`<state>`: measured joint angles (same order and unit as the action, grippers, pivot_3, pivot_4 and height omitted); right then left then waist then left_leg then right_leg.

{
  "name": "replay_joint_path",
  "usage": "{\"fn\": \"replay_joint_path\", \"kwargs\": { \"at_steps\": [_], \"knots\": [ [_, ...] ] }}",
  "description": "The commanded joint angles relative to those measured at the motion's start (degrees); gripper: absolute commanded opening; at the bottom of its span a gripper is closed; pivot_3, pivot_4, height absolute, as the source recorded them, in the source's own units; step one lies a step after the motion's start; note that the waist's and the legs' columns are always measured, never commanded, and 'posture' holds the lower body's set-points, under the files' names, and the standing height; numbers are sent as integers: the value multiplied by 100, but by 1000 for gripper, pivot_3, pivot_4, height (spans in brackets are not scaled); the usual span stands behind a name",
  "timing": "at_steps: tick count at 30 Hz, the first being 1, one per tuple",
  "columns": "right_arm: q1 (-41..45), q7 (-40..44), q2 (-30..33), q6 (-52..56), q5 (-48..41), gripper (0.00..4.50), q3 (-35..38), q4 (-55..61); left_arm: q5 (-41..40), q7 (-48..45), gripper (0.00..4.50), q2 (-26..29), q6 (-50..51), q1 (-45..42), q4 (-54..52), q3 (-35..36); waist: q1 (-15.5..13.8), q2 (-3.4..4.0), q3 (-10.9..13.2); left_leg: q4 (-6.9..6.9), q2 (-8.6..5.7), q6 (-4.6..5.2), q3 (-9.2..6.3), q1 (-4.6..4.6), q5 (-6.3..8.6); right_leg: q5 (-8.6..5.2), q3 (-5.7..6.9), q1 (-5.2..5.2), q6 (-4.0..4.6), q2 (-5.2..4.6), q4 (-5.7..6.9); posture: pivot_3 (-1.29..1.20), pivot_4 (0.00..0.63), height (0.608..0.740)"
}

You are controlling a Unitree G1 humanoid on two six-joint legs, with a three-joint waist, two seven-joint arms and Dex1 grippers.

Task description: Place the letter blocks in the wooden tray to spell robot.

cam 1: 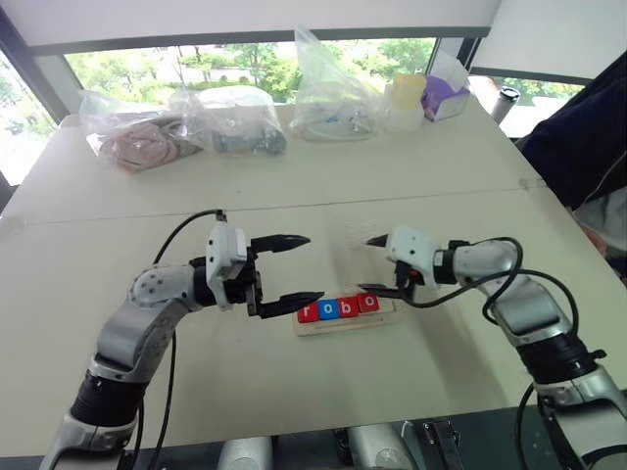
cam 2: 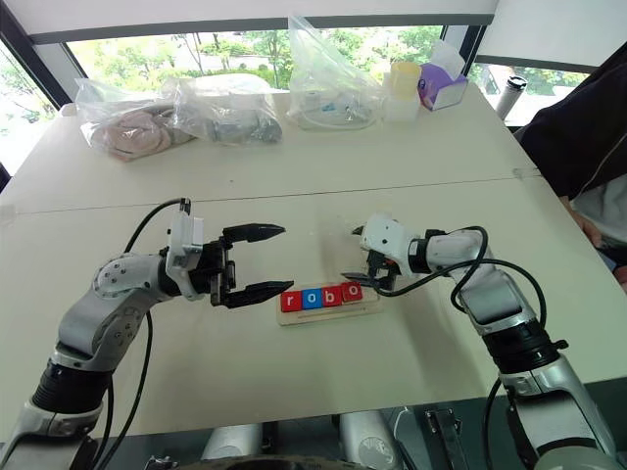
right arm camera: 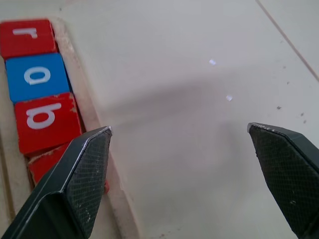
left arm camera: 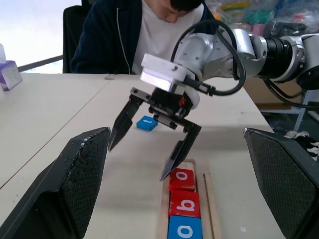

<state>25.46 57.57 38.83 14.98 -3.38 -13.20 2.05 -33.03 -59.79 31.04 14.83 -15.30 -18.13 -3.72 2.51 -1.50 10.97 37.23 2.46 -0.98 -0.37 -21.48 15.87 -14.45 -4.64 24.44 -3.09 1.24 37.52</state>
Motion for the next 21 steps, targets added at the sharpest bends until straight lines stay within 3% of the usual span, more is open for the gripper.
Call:
{"fn": "replay_joint_path", "kwargs": {
  "at_steps": [1, 15, 21],
  "knots": [
    [-51, 72, 43, -136, 26, 4475, -10, 158, 4, -6, 4500, 1, -15, -1, -130, 17, 0, 0, 0, 1, 0, 0, 0, 0, 0, 0, 0, 0, 0, 0, 0, 0, 150, 740],
    [56, 57, 68, 186, -210, 4475, 384, 354, 46, -9, 4500, -55, -56, -35, -86, -27, -1, 0, 0, 0, 0, 0, -1, 0, 0, 0, 0, 0, 0, 0, 1, 0, 150, 740],
    [28, -971, -137, 1041, -626, 4475, 1489, 562, 70, 11, 4500, -97, -78, 0, -104, -29, -3, 0, 0, 1, 0, 0, -1, 0, 0, 0, 0, 0, 0, 0, 2, 0, 150, 740]
  ]
}}
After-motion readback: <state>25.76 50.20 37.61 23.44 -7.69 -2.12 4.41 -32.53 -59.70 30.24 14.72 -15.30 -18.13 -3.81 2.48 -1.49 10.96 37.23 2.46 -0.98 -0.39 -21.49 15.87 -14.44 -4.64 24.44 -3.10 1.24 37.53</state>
